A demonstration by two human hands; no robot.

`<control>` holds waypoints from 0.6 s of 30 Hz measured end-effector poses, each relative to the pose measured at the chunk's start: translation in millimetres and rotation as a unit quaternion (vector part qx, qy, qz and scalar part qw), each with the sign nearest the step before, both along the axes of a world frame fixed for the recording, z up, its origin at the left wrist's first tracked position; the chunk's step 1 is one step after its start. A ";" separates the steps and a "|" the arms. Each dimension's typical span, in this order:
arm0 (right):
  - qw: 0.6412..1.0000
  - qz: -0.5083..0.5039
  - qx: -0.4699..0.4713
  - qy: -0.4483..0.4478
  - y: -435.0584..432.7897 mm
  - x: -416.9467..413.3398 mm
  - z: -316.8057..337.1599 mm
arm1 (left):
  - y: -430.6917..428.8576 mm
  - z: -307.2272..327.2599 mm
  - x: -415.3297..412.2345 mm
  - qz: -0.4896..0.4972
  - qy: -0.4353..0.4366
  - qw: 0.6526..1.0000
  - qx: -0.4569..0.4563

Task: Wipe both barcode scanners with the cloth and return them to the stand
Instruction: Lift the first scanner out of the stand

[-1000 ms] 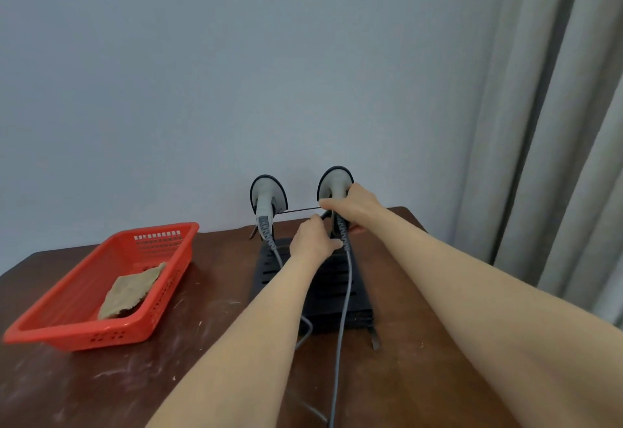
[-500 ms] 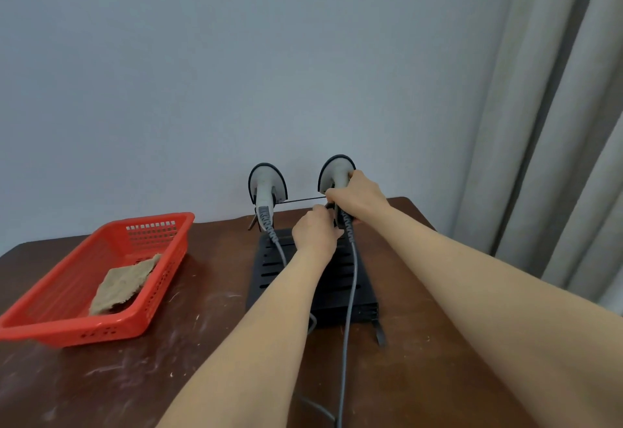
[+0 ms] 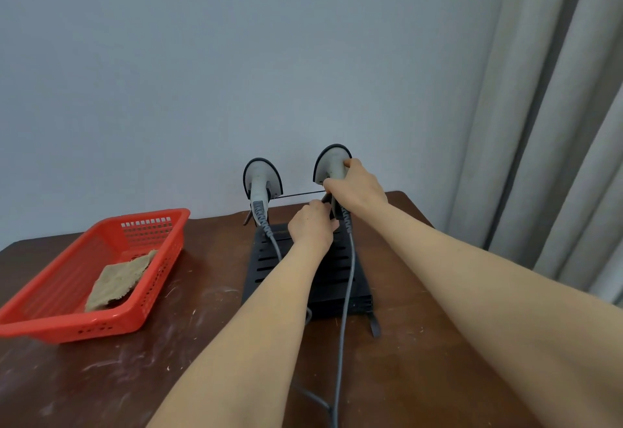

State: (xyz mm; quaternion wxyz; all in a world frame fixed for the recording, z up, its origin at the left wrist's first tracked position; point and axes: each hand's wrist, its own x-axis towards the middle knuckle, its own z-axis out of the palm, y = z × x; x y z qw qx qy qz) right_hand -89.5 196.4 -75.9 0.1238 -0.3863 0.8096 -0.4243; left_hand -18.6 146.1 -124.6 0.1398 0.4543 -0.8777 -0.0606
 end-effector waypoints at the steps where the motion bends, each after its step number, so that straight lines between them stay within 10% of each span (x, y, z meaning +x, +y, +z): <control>1: 1.000 0.000 -0.004 -0.002 1.4 0.4 0.1 | 0.1 -0.3 -0.2 0.000 -0.002 1.000 -0.001; 18: 0.986 0.093 -0.095 -0.096 15.4 -0.3 12.2 | -13.5 10.6 0.1 0.019 0.002 0.994 0.103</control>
